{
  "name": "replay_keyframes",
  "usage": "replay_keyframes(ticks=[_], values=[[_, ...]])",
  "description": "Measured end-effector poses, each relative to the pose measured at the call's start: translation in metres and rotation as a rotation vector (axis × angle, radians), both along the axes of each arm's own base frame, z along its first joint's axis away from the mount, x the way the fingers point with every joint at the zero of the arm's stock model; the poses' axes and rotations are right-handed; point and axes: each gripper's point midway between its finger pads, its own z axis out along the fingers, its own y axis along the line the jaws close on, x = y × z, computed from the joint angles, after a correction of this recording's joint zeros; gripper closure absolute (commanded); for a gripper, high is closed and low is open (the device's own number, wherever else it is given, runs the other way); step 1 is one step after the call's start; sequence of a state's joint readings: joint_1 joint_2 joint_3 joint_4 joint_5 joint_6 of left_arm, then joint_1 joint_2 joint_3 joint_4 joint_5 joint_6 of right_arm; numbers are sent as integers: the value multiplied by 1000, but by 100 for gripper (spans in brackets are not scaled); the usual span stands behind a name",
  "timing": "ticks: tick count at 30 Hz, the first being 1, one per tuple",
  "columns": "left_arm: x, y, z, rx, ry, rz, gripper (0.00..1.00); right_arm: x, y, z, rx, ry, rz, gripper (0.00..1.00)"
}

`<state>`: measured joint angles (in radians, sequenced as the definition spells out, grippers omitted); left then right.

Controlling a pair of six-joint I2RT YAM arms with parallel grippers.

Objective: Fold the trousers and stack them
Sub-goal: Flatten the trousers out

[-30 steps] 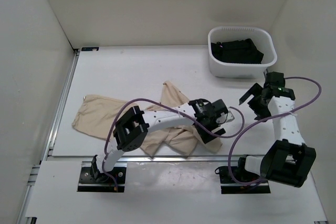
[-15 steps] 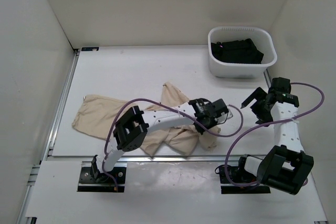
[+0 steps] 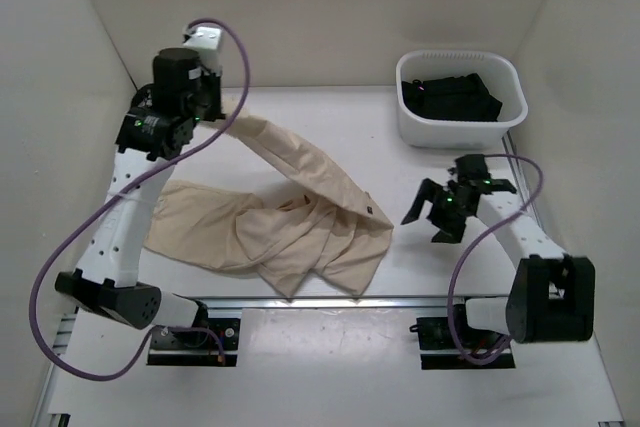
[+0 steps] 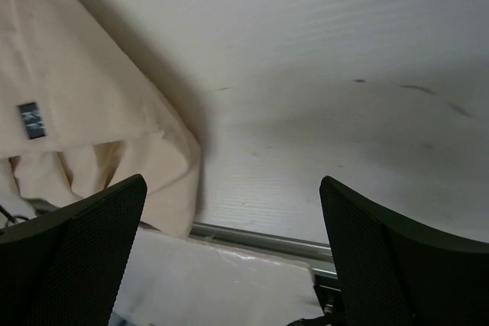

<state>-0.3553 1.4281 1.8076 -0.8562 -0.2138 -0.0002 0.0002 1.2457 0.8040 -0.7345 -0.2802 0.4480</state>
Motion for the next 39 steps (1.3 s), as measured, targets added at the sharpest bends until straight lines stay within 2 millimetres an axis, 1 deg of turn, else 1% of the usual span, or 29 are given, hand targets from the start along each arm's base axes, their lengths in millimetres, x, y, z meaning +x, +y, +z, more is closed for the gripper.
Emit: replay_keyframes(ticks=[2,3,5,7,9,11,13,15,16,17,18,19,20,21,22,24,25,26,28,30,31,32,33,34,35,36,37,38,39], values=[[-4,33,-10,0,28,67,86,2,29,-8,9,19,81,1],[-6,49,-21,2,58,102,86,5,42,-11,12,28,109,1],[-10,79,-53,2,143,165,86,17,59,-18,11,38,126,1],[-20,104,-94,-2,255,221,86,33,72,-23,14,42,112,1],[-35,123,-128,-4,356,267,86,49,86,-29,31,41,104,1],[-50,131,-150,-9,432,288,86,59,101,-37,46,53,108,1],[-56,136,-152,-19,450,303,86,61,120,-46,51,87,139,1],[-59,144,-144,-30,428,323,86,59,141,-48,82,123,171,2],[-60,149,-137,-36,411,340,86,58,150,-47,93,123,188,5],[-60,154,-128,-40,386,356,86,56,156,-47,104,128,202,9],[-59,160,-118,-44,358,373,86,52,162,-48,119,139,216,18],[-59,166,-109,-48,332,390,86,48,165,-48,130,154,224,59],[-59,171,-100,-52,307,405,86,45,168,-50,143,171,230,78],[-60,176,-95,-54,290,420,86,43,169,-53,152,191,228,93],[-60,181,-89,-58,276,433,86,41,169,-56,160,212,222,100],[-56,187,-83,-68,266,447,86,44,165,-59,178,241,202,100],[-51,189,-79,-77,265,445,86,50,161,-55,183,248,185,100],[-44,189,-76,-86,265,438,86,61,156,-47,191,242,165,100],[-26,189,-67,-101,268,420,86,98,145,-21,195,167,130,100],[-1,190,-53,-118,240,401,86,149,131,28,182,21,102,100],[10,191,-45,-122,224,393,86,175,124,59,166,-83,97,100],[20,192,-38,-127,205,386,86,195,116,91,145,-186,90,100],[26,192,-33,-131,192,380,86,206,110,119,125,-273,86,100],[28,191,-29,-133,182,375,86,210,103,149,97,-359,78,100],[26,190,-27,-135,179,371,86,204,96,172,71,-420,75,100],[22,189,-26,-136,177,369,86,191,91,193,46,-465,73,100],[17,188,-25,-136,178,369,86,176,87,207,20,-501,72,100],[10,186,-29,-136,182,372,86,155,84,217,-8,-534,76,100],[0,185,-35,-133,196,377,86,137,81,220,-31,-547,81,100]])
